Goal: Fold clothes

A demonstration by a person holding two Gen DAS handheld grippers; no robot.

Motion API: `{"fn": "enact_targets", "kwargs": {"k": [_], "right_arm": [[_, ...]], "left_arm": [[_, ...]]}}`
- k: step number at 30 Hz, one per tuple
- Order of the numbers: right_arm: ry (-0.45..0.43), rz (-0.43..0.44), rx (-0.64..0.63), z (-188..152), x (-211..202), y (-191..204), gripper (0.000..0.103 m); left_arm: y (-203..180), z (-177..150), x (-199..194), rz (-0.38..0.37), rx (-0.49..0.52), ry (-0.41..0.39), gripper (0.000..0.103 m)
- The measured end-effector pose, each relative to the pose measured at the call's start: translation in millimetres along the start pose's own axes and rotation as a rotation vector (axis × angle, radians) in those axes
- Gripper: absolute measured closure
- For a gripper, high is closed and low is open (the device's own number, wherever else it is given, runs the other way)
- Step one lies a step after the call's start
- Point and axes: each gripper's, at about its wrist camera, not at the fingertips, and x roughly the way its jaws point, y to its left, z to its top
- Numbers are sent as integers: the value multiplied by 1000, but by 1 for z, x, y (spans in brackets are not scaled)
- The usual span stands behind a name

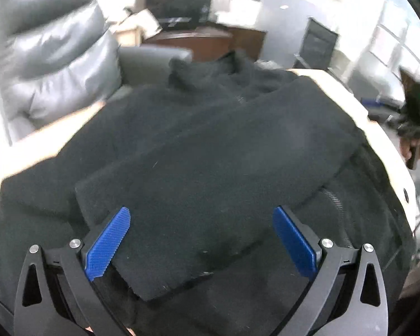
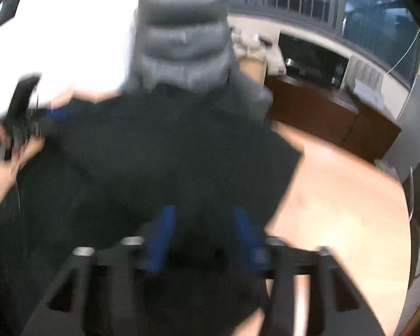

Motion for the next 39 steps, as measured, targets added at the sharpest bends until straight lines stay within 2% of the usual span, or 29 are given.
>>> {"fn": "enact_targets", "kwargs": {"k": [1,5,7,9,12,13,14,16,17,18,19,21,22,25,27,29,33,36,37,38,39], "right_arm": [[-27,1,10,15,0,3,29],[54,-31,104,69,74,-2,30],[120,-73,143,73,106,-12,30],[216,-107,188,63,132,-26,35],[191,-147,150,57,118,-15,35],[193,-155,141,57,112,-10,35],[169,-127,132,61,101,-6,35],[106,-116,93,65,82,13,32],[74,-111,73,66,73,23,27],[43,-106,53,68,63,32,26],[33,-111,38,67,59,44,26],[29,-104,52,68,62,51,26],[22,-89,72,68,64,57,26],[6,-51,114,65,67,81,26],[-8,-25,114,70,71,102,26],[-15,0,97,73,72,133,26],[-15,36,41,78,78,175,27],[-15,64,0,82,83,206,27],[-15,73,-14,83,85,217,27],[-15,77,-18,83,85,222,27],[-15,81,-20,83,85,227,27]], "left_arm": [[4,-3,8,13,-23,13,0],[-5,-9,14,94,33,-8,0],[-4,-8,9,90,9,-22,0],[0,-7,-3,90,-30,-60,0],[15,-15,-34,105,-124,-149,0],[29,-21,-51,115,-192,-187,0],[46,-28,-67,122,-265,-221,0],[92,-54,-104,161,-470,-286,0],[122,-74,-126,204,-602,-318,0],[148,-94,-144,262,-706,-334,0],[168,-110,-157,321,-780,-338,0],[214,-148,-180,489,-943,-317,0],[234,-166,-186,543,-1023,-311,0],[284,-214,-197,627,-1257,-307,0],[309,-237,-197,677,-1356,-300,0],[326,-246,-192,689,-1390,-290,0],[346,-243,-175,703,-1369,-278,1],[353,-236,-170,703,-1344,-300,8],[354,-234,-169,703,-1338,-308,12],[355,-234,-168,703,-1336,-315,26],[357,-233,-167,701,-1335,-321,44]]}}
